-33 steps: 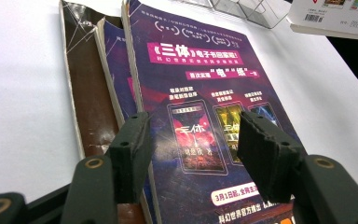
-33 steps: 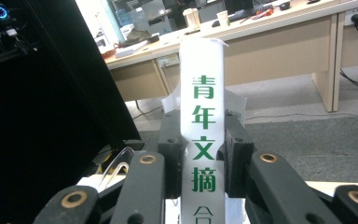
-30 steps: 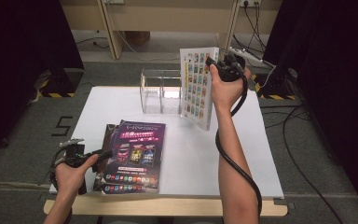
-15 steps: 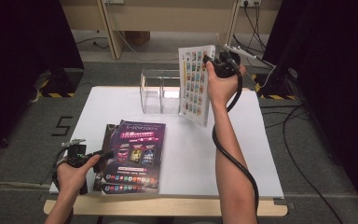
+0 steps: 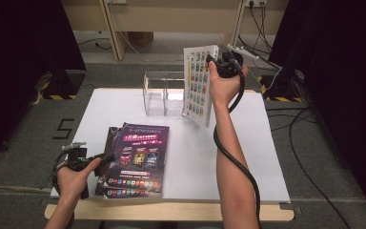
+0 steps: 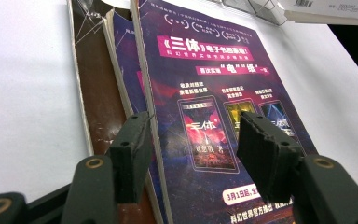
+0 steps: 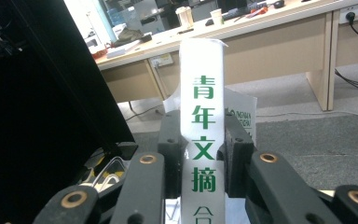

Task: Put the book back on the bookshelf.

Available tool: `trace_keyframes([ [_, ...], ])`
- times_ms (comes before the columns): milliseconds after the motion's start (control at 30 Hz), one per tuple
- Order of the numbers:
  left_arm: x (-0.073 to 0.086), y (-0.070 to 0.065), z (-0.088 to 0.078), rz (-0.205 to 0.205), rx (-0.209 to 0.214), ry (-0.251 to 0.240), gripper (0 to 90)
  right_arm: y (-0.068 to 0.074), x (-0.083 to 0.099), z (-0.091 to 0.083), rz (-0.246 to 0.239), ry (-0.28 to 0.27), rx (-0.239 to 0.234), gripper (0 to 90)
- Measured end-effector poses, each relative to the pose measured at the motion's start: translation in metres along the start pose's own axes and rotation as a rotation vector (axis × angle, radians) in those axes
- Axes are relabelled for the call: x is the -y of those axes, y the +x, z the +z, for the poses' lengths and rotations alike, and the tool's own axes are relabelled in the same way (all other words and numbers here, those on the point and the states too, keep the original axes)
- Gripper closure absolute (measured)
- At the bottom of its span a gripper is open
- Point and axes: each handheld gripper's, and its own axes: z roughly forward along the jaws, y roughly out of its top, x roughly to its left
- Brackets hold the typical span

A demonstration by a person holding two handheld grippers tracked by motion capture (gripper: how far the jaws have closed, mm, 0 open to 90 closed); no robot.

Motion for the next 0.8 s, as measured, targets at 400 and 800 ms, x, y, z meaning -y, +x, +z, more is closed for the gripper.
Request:
trace_keyframes([
  [400, -0.001, -0.002, 0.002, 0.001, 0.006, 0.002, 44.0, 0.001, -0.006, 0.005, -0.003, -0.005, 0.012, 74.0],
  [800, -0.002, -0.002, 0.001, 0.001, 0.008, 0.000, 44.1, 0.004, -0.002, 0.019, -0.005, 0.002, 0.021, 74.0],
])
